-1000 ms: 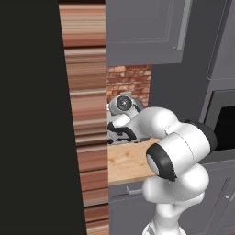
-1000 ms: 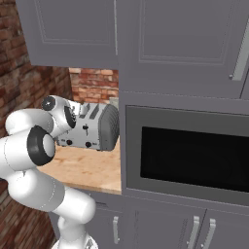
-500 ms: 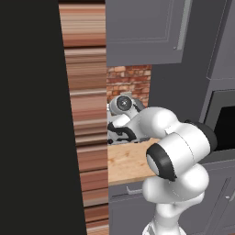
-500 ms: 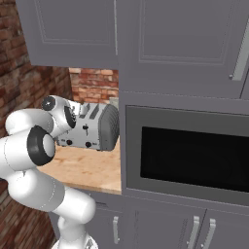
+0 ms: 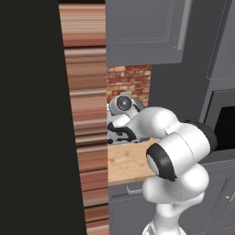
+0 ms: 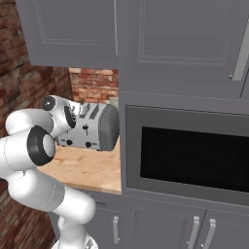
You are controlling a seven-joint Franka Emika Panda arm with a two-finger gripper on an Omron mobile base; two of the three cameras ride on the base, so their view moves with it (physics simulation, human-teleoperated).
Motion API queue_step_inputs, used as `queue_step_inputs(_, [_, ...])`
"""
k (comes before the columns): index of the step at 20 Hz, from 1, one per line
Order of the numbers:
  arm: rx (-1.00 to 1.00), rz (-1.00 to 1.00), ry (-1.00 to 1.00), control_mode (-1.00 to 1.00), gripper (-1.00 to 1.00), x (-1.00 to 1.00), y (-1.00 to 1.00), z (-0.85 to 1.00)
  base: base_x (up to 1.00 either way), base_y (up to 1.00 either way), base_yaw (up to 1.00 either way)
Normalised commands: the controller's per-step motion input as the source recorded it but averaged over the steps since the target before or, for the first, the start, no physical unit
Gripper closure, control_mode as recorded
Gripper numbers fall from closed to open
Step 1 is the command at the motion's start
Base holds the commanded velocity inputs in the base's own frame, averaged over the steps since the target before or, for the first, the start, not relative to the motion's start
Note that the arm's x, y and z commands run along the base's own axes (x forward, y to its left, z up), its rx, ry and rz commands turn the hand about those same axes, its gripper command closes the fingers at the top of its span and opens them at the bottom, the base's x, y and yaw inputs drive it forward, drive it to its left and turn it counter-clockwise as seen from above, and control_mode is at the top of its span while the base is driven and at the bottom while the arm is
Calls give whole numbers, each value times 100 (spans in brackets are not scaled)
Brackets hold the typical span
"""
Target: Start the toaster. Once the lever pops up, take the bread to the plate on the dining counter.
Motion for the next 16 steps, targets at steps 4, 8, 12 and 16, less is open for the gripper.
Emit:
queue_step_inputs(4, [0, 0, 0, -100, -100, 0, 0, 0, 0, 0, 0])
queue_step_inputs(8, [0, 0, 0, -100, -100, 0, 0, 0, 0, 0, 0])
queue_step_inputs(12, [0, 0, 0, -100, -100, 0, 0, 0, 0, 0, 0])
queue_step_inputs(16, [0, 0, 0, -100, -100, 0, 0, 0, 0, 0, 0])
